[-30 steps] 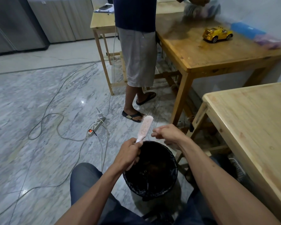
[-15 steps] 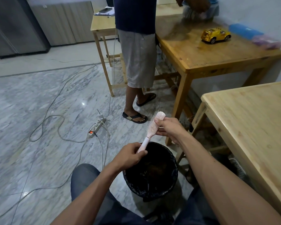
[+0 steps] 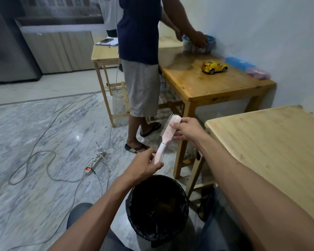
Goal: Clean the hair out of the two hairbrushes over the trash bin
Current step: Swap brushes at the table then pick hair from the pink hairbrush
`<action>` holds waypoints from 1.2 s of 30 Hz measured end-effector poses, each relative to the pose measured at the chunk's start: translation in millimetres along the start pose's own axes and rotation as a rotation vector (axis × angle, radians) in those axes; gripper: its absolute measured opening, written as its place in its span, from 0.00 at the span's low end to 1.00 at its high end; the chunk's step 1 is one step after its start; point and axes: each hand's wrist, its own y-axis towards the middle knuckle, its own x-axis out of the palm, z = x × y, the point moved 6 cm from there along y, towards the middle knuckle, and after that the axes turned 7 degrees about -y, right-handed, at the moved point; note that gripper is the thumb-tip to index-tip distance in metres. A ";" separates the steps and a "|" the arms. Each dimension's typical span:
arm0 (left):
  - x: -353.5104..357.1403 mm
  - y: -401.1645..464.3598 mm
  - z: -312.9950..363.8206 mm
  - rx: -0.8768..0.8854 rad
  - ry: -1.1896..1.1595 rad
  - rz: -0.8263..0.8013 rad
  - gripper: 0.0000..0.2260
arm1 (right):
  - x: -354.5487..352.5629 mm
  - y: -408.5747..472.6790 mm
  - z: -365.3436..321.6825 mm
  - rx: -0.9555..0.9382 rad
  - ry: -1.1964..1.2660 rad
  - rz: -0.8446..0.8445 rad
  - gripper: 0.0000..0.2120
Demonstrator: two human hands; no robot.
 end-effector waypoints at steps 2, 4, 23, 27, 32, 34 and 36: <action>-4.5 5.7 19.5 0.065 0.027 0.016 0.17 | -13.0 -4.2 -19.6 -0.032 0.005 0.019 0.03; -8.0 12.2 43.3 0.133 0.055 0.038 0.17 | -29.1 -8.2 -36.4 -0.057 0.003 0.050 0.02; 127.7 26.7 242.7 0.596 0.170 -0.242 0.14 | -286.1 -117.4 -4.4 0.046 -0.024 0.649 0.08; 182.0 12.1 278.0 0.682 0.174 -0.317 0.14 | -343.0 -160.0 24.5 0.094 -0.019 0.784 0.10; 249.5 -17.8 321.2 0.772 0.126 -0.445 0.16 | -403.7 -221.3 65.7 0.190 -0.008 0.958 0.08; 273.6 -31.1 336.1 0.791 0.116 -0.496 0.15 | -423.4 -241.9 82.8 0.232 -0.002 1.016 0.08; 293.5 -42.1 348.2 0.800 0.104 -0.542 0.14 | -440.7 -258.0 97.6 0.273 0.009 1.073 0.06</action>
